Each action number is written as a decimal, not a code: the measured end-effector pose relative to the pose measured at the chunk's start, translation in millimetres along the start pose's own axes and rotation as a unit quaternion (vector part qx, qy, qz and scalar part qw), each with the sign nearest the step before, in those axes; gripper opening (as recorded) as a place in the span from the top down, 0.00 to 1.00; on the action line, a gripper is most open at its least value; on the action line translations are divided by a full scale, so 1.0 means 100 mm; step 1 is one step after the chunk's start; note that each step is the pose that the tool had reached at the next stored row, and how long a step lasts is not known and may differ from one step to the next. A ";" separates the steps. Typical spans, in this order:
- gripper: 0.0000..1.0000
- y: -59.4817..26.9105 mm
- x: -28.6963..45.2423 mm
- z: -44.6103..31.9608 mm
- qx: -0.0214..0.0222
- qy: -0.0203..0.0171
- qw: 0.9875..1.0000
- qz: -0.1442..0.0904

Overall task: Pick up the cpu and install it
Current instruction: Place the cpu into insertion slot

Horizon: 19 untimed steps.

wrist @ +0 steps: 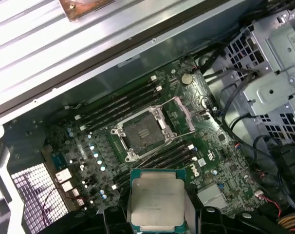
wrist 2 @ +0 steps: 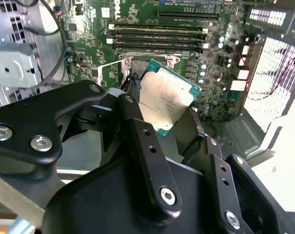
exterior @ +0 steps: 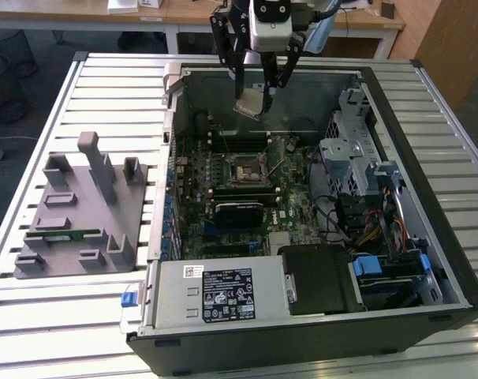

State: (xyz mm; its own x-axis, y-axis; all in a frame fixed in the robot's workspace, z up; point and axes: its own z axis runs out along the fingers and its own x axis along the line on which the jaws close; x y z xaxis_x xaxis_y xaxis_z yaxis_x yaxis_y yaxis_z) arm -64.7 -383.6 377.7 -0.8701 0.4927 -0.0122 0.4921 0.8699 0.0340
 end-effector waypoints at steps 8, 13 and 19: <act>0.47 0.001 0.002 0.044 0.001 -0.002 0.998 0.061; 0.47 0.000 0.003 0.082 0.001 -0.003 0.995 0.104; 0.47 0.000 0.004 0.124 0.002 -0.005 0.989 0.151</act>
State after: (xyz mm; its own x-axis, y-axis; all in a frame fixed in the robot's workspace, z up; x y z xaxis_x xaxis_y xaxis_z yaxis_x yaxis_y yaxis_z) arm -64.7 -383.1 365.3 -0.6831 0.7302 -0.0122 0.7296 0.6831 0.0340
